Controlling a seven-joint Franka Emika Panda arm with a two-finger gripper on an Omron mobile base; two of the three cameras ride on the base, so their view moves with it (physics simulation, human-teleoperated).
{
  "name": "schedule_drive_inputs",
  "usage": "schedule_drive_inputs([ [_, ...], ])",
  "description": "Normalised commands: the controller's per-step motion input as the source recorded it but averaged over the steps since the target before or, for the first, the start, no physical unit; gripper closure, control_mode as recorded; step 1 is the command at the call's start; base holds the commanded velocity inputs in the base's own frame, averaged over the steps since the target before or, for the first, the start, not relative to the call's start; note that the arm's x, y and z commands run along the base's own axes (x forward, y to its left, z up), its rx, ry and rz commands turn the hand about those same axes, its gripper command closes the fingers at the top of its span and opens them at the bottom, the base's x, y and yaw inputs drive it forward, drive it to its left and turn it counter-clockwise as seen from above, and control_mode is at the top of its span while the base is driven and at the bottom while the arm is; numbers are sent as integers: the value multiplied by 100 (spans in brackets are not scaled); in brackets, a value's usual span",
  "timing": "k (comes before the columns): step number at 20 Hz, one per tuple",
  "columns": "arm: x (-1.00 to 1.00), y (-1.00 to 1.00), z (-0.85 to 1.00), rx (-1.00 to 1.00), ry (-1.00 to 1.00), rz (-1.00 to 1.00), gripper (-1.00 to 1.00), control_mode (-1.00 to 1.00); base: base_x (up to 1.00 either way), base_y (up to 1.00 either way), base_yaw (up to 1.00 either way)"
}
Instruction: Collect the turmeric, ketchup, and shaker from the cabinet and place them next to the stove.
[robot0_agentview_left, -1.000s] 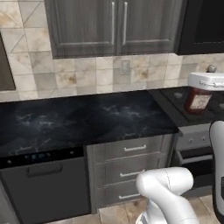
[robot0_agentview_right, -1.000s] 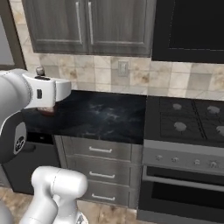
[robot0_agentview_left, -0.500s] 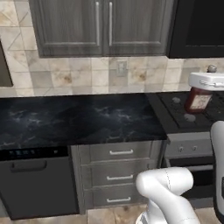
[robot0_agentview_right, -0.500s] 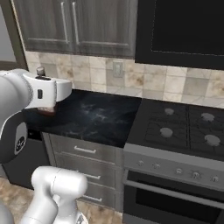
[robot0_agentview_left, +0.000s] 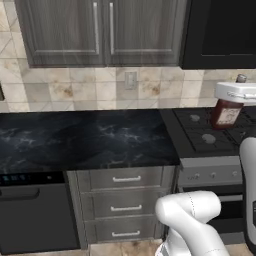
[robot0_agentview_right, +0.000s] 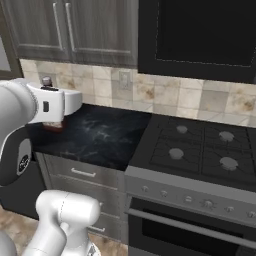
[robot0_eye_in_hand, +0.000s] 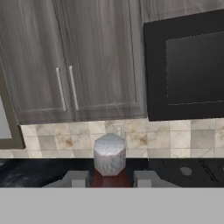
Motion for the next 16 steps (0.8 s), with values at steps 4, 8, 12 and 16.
schedule_drive_inputs([
  [4, 0, 0, 0, 0, 0, 0, 100, 100, 0, -57, 0],
  [8, 0, 0, 0, 0, 0, 0, 100, 100, 0, -58, 0],
  [12, 0, 0, 0, 0, 0, 0, 100, 100, 0, -62, 0],
  [16, 0, 0, 0, 0, 0, 0, 100, 100, 0, -61, -1],
])
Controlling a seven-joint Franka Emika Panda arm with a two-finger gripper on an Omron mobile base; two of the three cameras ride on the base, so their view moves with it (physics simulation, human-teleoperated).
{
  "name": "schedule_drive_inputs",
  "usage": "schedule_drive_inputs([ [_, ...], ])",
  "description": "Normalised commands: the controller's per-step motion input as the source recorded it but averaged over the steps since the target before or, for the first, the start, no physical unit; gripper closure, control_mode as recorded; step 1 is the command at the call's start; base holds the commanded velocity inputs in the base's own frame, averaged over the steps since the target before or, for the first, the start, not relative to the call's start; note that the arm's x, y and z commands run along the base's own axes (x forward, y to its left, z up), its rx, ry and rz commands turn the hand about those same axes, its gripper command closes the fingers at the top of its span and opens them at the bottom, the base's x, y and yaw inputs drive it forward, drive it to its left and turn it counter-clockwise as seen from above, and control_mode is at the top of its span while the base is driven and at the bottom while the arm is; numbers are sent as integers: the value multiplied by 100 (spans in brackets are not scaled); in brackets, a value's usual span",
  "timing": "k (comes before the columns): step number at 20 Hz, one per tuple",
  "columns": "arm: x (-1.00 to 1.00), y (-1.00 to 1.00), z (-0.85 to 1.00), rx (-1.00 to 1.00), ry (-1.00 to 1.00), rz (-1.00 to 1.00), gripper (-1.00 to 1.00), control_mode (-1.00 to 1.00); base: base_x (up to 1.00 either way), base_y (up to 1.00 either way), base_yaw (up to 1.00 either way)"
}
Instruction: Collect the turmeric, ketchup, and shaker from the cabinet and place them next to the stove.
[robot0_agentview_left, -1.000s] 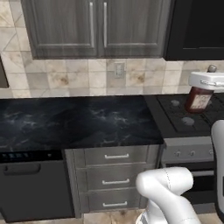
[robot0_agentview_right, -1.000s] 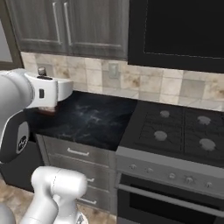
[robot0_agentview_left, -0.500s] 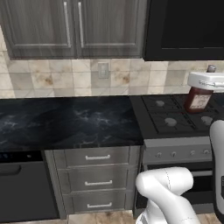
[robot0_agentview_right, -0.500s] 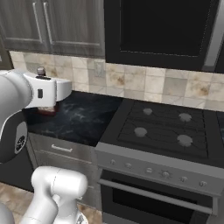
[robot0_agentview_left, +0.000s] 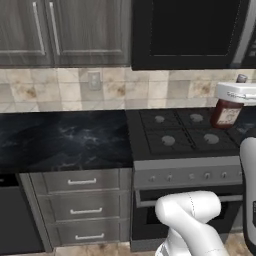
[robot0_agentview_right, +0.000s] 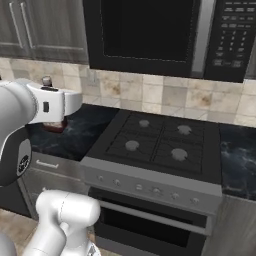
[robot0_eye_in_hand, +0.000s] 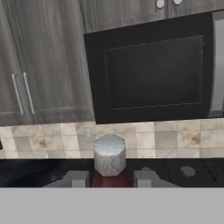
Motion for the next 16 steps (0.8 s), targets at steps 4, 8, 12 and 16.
schedule_drive_inputs([
  [4, 0, 0, 0, 0, 0, 0, 100, 100, 0, -64, 0],
  [8, 0, 0, 0, 0, 0, 0, 100, 100, 5, -64, 0],
  [12, 0, 0, 0, 0, 0, 0, 100, 100, 7, -65, 0],
  [16, 0, 0, 0, 0, 0, 0, 100, 100, 8, -65, 0],
])
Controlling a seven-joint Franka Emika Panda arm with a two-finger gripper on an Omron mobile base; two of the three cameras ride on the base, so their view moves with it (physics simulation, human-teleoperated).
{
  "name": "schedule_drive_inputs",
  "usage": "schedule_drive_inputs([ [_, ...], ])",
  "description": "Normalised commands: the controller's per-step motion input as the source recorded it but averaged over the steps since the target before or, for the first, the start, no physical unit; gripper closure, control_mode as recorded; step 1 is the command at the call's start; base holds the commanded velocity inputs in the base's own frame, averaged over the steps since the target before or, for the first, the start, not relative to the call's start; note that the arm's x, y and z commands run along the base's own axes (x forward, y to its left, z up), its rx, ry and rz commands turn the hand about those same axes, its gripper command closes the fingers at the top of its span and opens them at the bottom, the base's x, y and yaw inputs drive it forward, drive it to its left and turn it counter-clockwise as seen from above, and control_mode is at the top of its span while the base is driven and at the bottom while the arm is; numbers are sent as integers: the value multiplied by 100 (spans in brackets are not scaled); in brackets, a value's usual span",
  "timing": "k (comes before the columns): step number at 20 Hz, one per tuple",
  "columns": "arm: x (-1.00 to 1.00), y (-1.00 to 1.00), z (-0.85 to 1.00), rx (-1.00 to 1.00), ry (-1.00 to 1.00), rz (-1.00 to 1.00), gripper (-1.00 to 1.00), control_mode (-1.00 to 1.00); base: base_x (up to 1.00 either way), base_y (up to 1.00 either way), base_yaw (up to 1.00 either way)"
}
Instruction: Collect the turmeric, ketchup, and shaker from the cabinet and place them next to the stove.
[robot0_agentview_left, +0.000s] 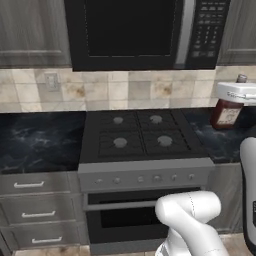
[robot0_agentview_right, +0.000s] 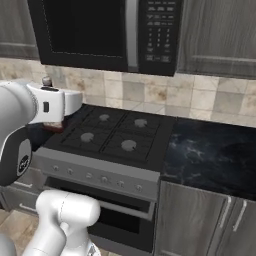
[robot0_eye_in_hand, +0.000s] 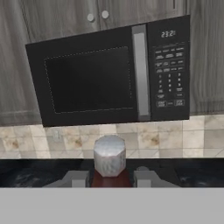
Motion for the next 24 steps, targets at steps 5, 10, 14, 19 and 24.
schedule_drive_inputs([
  [5, 0, 0, 0, 0, 0, 0, 100, 100, 34, -52, -2],
  [10, 0, 0, 0, 0, 0, 0, 100, 100, 44, -40, -7],
  [14, 0, 0, 0, 0, 0, 0, 100, 100, 38, -38, -6],
  [19, 0, 0, 0, 0, 0, 0, 100, 100, 35, -38, -4],
  [24, 0, 0, 0, 0, 0, 0, 100, 100, 16, -32, -1],
])
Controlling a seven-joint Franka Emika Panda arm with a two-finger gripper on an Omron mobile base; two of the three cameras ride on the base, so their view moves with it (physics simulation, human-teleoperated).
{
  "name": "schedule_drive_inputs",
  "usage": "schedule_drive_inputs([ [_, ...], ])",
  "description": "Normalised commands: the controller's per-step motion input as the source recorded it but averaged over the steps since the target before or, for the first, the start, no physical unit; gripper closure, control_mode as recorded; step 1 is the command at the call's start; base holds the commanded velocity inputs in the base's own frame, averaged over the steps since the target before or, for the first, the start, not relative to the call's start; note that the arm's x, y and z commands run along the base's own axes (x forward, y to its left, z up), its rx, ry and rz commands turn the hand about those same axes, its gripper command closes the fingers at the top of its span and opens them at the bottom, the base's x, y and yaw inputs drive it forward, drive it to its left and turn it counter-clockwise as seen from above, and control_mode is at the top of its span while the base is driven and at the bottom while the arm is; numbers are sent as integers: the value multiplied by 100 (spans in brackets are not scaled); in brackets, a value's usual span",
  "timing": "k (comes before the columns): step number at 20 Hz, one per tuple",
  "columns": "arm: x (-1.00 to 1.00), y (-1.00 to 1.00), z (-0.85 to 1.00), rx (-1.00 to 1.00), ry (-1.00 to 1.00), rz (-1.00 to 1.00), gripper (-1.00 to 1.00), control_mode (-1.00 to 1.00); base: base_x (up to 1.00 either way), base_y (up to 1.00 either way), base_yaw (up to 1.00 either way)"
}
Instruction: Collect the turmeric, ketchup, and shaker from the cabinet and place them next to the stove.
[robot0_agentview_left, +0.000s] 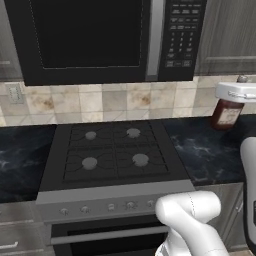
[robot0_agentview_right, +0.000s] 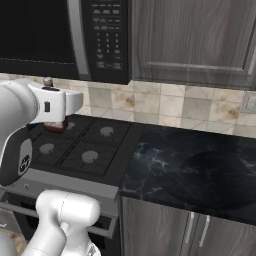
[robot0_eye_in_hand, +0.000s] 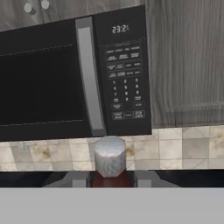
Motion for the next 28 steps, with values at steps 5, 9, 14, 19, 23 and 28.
schedule_drive_inputs([
  [5, 3, 0, -7, -1, 0, 1, 100, -100, 0, -3, 0],
  [9, 0, -21, -20, 0, 0, 16, 100, -100, 0, 0, 0],
  [14, 0, -44, -29, 0, 0, 23, 100, -100, 0, 0, 0],
  [19, 2, -37, -32, -2, 2, 19, 100, -100, 0, 0, 0],
  [23, 17, -24, -39, -9, 5, 15, 100, -100, 0, 0, 0],
  [28, 38, -14, -46, -7, 10, 12, 100, -100, 0, 0, 0],
])
